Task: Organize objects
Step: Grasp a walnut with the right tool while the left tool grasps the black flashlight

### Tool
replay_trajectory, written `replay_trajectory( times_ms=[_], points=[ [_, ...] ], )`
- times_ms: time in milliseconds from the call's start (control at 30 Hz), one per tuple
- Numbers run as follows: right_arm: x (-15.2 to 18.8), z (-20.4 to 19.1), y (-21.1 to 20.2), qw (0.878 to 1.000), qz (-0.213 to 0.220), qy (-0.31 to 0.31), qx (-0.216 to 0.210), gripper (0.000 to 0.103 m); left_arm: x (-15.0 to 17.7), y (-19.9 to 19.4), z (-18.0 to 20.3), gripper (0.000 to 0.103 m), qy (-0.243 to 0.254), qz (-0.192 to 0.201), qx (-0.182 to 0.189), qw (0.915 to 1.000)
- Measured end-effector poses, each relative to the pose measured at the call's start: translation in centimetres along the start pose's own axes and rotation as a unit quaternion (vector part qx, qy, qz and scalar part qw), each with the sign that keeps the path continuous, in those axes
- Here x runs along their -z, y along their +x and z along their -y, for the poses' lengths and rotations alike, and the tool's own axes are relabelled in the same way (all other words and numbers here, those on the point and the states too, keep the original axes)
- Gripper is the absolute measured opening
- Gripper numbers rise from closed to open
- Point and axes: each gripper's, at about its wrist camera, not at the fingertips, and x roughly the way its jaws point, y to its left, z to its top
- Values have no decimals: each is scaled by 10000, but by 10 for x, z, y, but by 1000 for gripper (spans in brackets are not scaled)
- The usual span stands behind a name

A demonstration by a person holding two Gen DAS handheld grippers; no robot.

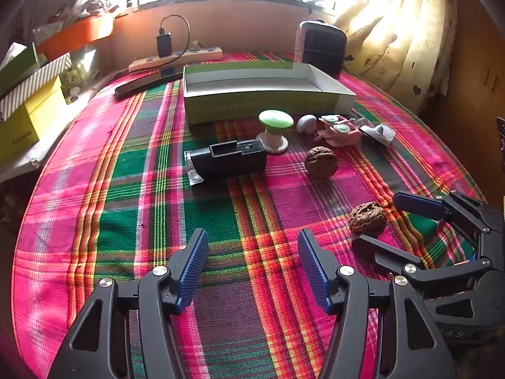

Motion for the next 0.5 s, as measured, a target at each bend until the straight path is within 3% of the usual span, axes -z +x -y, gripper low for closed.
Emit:
replay_trajectory(
  times_ms=[367,500],
  points=[
    [-4,4,1,9999,45,7,93,32,-5,1,-9,58,-57,-62,250,9997],
    [-5,7,1,10000,50,40,74,31,-12,-1,-13,58,-25,31,209,9998]
  ],
)
